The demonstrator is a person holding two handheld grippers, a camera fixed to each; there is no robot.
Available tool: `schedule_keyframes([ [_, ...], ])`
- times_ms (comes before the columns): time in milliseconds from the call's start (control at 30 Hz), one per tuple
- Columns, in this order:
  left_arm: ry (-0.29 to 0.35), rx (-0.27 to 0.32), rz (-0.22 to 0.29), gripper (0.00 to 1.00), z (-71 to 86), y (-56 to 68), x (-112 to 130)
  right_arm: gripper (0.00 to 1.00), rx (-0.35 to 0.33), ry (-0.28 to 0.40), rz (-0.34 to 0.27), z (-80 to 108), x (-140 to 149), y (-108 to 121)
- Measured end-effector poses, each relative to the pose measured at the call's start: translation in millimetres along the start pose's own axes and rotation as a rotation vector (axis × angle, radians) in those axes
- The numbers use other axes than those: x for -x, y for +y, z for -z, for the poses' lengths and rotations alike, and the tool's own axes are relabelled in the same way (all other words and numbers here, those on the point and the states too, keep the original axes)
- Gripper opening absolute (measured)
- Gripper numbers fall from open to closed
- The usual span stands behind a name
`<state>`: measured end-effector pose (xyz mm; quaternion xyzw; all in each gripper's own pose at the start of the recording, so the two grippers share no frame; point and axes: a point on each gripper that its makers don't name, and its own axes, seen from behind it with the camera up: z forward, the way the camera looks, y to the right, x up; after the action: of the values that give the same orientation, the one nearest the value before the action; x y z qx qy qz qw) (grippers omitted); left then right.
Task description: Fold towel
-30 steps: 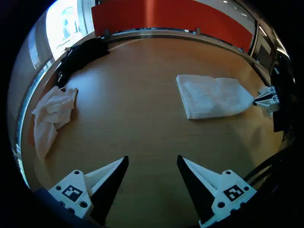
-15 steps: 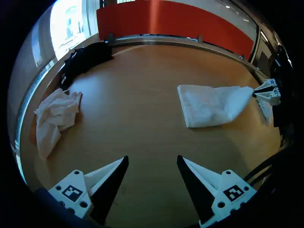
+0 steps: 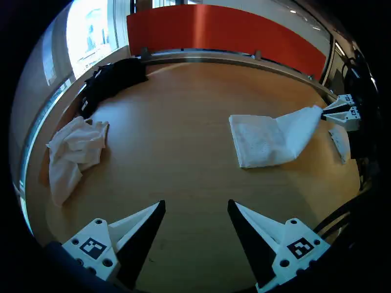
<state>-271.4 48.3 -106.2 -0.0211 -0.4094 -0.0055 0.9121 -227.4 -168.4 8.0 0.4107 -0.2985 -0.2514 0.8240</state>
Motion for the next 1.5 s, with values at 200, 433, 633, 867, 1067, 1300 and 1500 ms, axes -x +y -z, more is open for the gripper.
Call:
schedule_keyframes([
  [200, 0.011, -0.006, 0.012, 0.94, 8.3, -6.6, -1.1, 0.04, -0.02, 0.0, 0.036, -5.9, -13.4, -3.0],
  [433, 0.023, -0.013, 0.049, 0.94, 21.0, -14.4, 1.9, 0.04, -0.067, 0.0, 0.097, -23.3, -37.3, -17.5],
  [633, 0.028, -0.014, 0.075, 0.94, 32.7, -17.2, 10.2, 0.04, -0.12, -0.002, 0.138, -45.2, -58.5, -39.0],
  [867, 0.042, -0.029, 0.09, 0.94, 44.9, -25.6, 15.3, 0.04, -0.182, -0.015, 0.164, -78.8, -74.4, -68.7],
  [1067, 0.048, -0.039, 0.121, 0.94, 51.5, -33.4, 21.8, 0.04, -0.222, -0.047, 0.167, -110.9, -72.5, -95.1],
  [1300, 0.048, -0.043, 0.147, 0.94, 52.5, -38.0, 27.5, 0.07, -0.255, -0.095, 0.157, -131.0, -56.7, -112.8],
  [1500, 0.049, -0.04, 0.136, 0.94, 50.3, -36.8, 26.9, 0.2, -0.254, -0.101, 0.134, -130.9, -55.3, -111.5],
])
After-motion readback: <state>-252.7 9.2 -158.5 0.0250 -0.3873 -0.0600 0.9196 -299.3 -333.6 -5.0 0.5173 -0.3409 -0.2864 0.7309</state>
